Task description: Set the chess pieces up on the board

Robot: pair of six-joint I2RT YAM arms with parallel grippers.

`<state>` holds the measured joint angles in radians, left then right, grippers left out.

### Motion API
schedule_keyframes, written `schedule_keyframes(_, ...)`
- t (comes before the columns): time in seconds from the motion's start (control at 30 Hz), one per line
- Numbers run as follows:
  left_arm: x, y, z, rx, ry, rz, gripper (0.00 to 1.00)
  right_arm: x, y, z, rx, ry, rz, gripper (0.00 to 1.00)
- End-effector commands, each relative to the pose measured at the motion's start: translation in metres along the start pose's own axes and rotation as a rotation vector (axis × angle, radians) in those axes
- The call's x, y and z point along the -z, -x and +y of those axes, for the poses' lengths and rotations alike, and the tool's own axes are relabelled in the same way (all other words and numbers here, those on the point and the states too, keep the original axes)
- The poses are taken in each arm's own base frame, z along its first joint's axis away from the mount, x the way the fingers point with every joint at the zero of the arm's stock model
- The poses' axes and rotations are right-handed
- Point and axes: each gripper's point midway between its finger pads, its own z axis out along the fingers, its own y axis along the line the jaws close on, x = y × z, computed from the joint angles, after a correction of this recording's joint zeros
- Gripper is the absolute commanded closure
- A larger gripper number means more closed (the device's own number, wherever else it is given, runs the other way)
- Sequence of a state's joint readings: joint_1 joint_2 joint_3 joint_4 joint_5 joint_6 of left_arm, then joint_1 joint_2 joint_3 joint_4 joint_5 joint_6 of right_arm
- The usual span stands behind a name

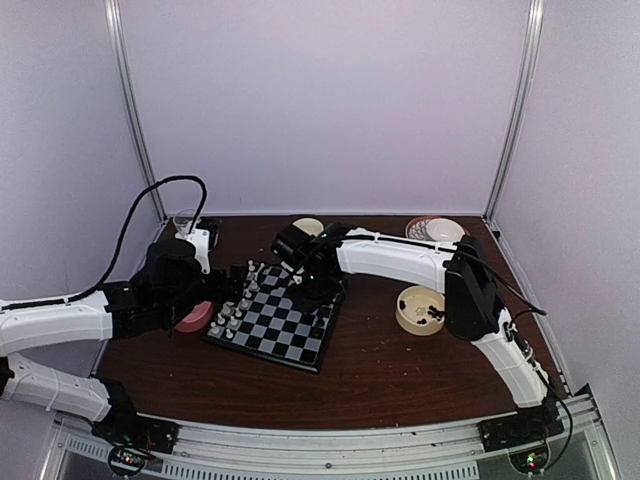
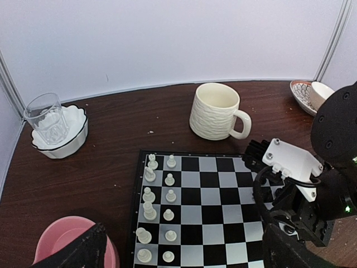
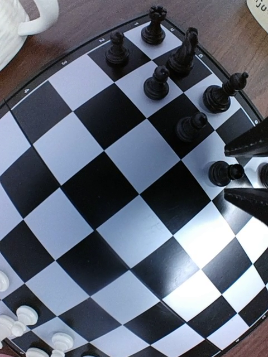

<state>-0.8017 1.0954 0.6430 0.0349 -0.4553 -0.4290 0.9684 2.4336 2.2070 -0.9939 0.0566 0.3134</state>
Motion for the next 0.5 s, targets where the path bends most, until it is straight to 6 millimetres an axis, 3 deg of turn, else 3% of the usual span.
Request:
schedule_keyframes(0.0,0.001,0.009,0.000,0.022,-0.008,-0.034,0.03,0.004,0.006,-0.002,0.000,-0.005,-0.014,0.78)
schedule_keyframes(0.2,0.001,0.009,0.000,0.019,-0.009,-0.033,0.03,0.014,0.011,-0.001,0.002,0.007,-0.033,0.77)
schedule_keyframes(0.47,0.002,0.010,0.000,0.015,-0.007,-0.037,0.03,0.060,0.028,-0.008,0.003,0.006,-0.108,0.78)
